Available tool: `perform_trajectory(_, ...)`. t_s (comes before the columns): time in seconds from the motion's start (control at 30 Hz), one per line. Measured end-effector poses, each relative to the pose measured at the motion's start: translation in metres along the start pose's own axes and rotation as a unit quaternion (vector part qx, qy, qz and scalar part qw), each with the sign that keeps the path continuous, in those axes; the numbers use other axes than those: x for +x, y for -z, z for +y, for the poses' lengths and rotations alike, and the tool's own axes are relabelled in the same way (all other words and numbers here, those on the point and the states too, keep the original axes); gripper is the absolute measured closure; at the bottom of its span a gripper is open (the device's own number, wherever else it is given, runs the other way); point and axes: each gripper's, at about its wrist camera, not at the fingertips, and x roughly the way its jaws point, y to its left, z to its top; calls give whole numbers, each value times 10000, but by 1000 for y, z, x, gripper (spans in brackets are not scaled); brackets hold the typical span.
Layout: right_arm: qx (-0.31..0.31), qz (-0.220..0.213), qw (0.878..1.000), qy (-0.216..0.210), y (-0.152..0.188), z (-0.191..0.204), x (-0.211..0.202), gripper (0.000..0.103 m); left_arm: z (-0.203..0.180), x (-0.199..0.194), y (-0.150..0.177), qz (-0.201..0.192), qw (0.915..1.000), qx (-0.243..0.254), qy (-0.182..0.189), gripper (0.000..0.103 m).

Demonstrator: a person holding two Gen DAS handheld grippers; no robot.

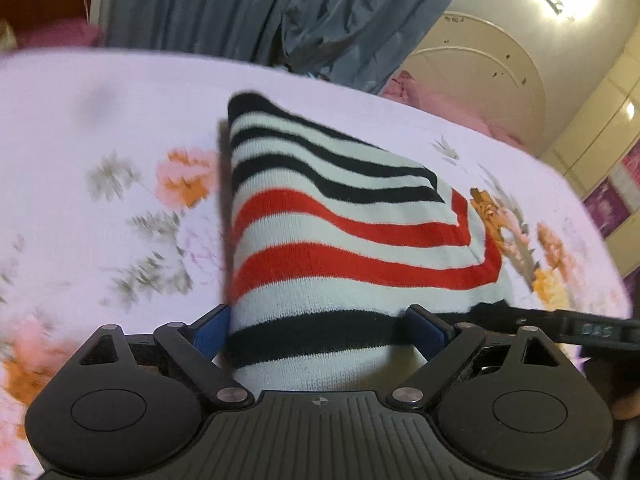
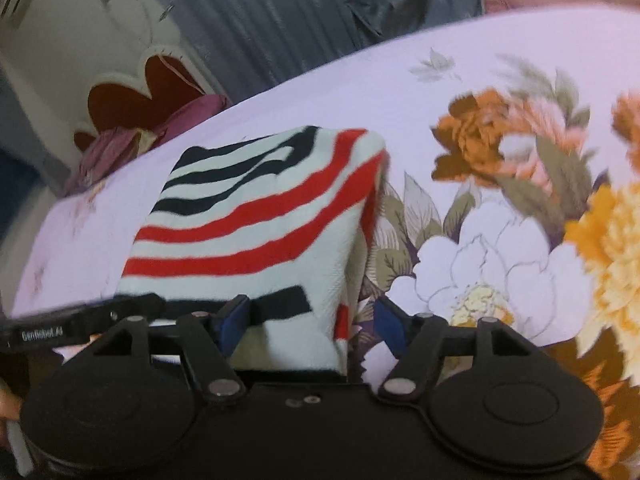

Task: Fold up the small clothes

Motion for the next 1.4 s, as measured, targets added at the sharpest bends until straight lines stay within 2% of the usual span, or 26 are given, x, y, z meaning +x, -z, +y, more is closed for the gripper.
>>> perform_trajectory(0.07,205,-6,9995,-221,1,-7,5,36,9,9,0,129,9992,-279,255,10)
perform_trajectory(0.13,256,-56,9988,-414,0,-10,9,37,12,14,0,129,9986,-327,401,10)
perform_trajectory(0.27,417,-73,9971,-637,-3,-14,15,57,8,16,1,124,9986,-264,433,11)
perform_trajectory(0.37,280,-174,9975,-630,-2,-10,10,68,6,11,1,30,9991,-172,398,22)
perform_trajectory(0.5,179,-218,9982,-524,0,-9,12,68,6,12,-1,-15,9994,-127,331,29)
perform_trajectory(0.63,64,-418,9981,-455,2,6,0,71,-6,1,-1,-191,9997,127,116,41)
perform_trajectory(0.97,-70,-628,9952,-741,1,46,-19,72,0,-53,-5,-515,9978,426,-43,43)
perform_trajectory(1.2,-238,-694,9936,-856,8,114,-12,72,52,-108,-8,-723,9964,437,-84,44)
perform_trajectory(1.4,-244,-777,9935,-792,33,191,17,71,142,-155,-4,-816,9959,402,22,44)
